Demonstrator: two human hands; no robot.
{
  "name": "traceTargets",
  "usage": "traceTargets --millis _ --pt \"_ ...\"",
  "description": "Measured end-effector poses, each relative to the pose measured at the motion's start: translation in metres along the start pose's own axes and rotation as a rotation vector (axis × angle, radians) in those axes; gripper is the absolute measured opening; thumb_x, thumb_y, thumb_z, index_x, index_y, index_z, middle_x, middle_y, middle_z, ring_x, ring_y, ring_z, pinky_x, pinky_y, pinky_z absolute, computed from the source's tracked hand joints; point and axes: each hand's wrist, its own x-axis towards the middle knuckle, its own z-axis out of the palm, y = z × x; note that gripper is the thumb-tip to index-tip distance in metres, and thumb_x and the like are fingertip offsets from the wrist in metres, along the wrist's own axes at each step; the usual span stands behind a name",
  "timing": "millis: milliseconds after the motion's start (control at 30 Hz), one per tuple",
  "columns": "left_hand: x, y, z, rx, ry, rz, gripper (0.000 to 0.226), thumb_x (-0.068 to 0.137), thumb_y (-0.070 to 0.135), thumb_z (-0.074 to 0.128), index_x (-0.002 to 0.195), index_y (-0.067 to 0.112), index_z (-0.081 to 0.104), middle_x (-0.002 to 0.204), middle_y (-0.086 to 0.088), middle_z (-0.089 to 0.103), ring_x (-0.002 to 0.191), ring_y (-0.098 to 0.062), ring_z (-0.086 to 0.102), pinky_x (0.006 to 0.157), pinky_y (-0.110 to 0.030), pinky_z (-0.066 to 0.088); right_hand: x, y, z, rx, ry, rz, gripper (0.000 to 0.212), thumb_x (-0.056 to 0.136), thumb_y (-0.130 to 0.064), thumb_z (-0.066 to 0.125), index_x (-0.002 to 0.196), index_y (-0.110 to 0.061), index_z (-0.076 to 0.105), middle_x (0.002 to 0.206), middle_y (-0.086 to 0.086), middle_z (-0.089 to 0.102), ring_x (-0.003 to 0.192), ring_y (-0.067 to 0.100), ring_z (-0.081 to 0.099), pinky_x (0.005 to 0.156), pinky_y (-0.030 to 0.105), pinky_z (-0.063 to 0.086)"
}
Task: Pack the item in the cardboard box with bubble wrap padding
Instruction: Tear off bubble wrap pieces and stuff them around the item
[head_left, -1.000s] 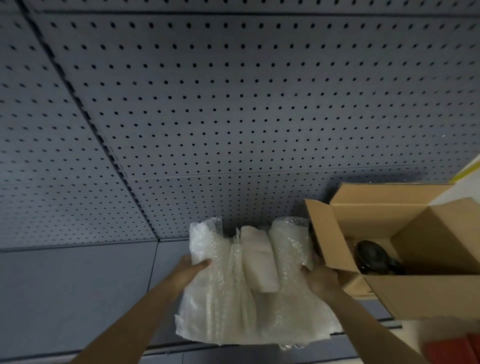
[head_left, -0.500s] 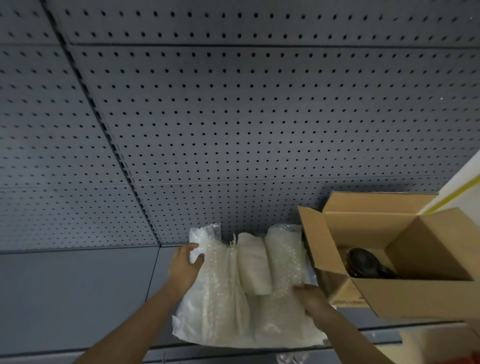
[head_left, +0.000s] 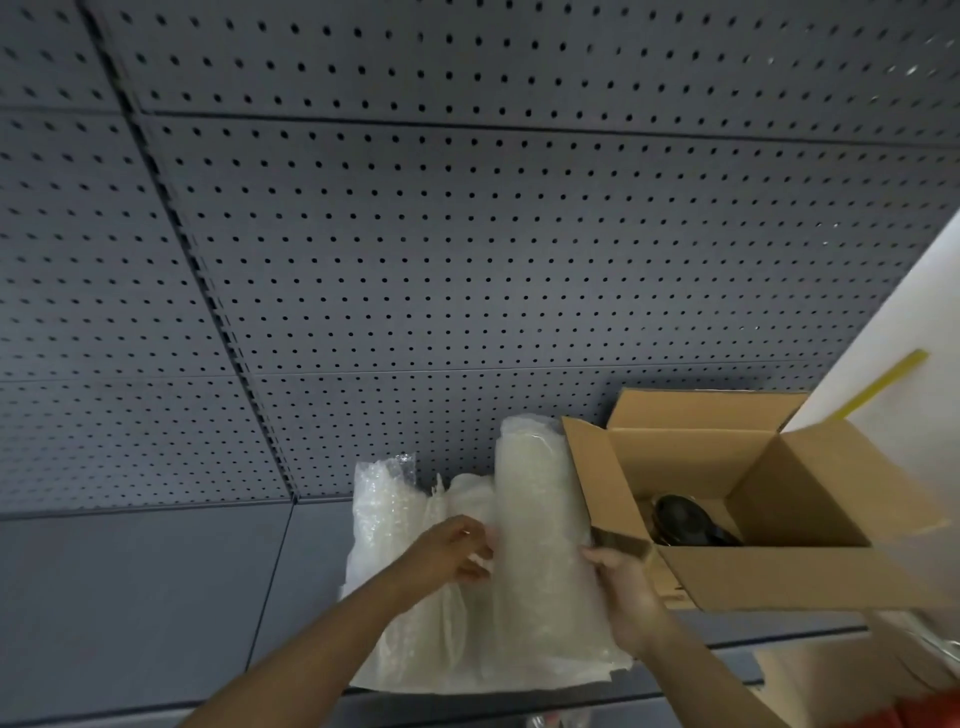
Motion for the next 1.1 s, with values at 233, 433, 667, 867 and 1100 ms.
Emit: traceTargets --millis 233,433,667,867,1100 --pt "-0.016 -0.010 -0.019 -0.304 -0.174 -0.109 0.059 0.080 0.054 0.066 0.129 0.026 0.052 0.125 -0.003 0.068 0.117 -0.021 0.064 0.100 -0.042 0.050 -0.015 0.003 0.052 -0.220 -0.145 0.014 0.030 0.088 -0.010 0.053 0.112 0.000 0.069 0.113 0.016 0.071 0.111 0.032 0.062 0.095 0.039 0.049" --pt "-0.033 -0.019 -0.048 -0.427 -0.113 0.001 0.073 0.068 0.025 0.083 0.132 0.014 0.050 0.123 -0.011 0.068 0.116 -0.030 0.064 0.103 -0.050 0.047 -0.025 0.004 0.103 -0.490 -0.162 -0.187 0.022 0.088 -0.002 0.058 0.081 -0.017 0.072 0.093 0.006 0.074 0.082 0.014 0.068 0.071 0.016 0.053" --pt "-0.044 -0.005 -0.082 -0.631 -0.124 0.083 0.096 0.040 0.019 0.098 0.124 0.002 0.056 0.114 -0.019 0.071 0.100 -0.032 0.071 0.077 -0.039 0.060 -0.028 -0.020 0.137 -0.413 -0.299 -0.250 0.053 0.078 -0.008 0.074 0.121 -0.032 0.054 0.121 0.006 0.068 0.105 0.024 0.067 0.085 0.033 0.054" --pt "-0.027 0.059 -0.072 -0.489 -0.191 0.263 0.085 0.058 0.018 0.091 0.132 0.005 0.052 0.128 -0.015 0.065 0.116 -0.028 0.064 0.089 -0.034 0.057 -0.047 -0.092 0.128 -0.547 -0.241 -0.441 0.039 0.078 -0.002 0.072 0.114 -0.014 0.067 0.108 0.004 0.075 0.100 0.025 0.071 0.093 0.041 0.055" --pt "0.008 0.099 -0.030 -0.206 -0.204 0.313 0.056 0.080 0.012 0.072 0.132 0.019 0.053 0.135 -0.011 0.058 0.123 -0.022 0.059 0.107 -0.038 0.045 -0.060 -0.171 0.052 -0.511 -0.139 -0.552 0.044 0.077 0.003 0.070 0.118 -0.011 0.064 0.116 0.009 0.071 0.108 0.032 0.066 0.097 0.050 0.050"
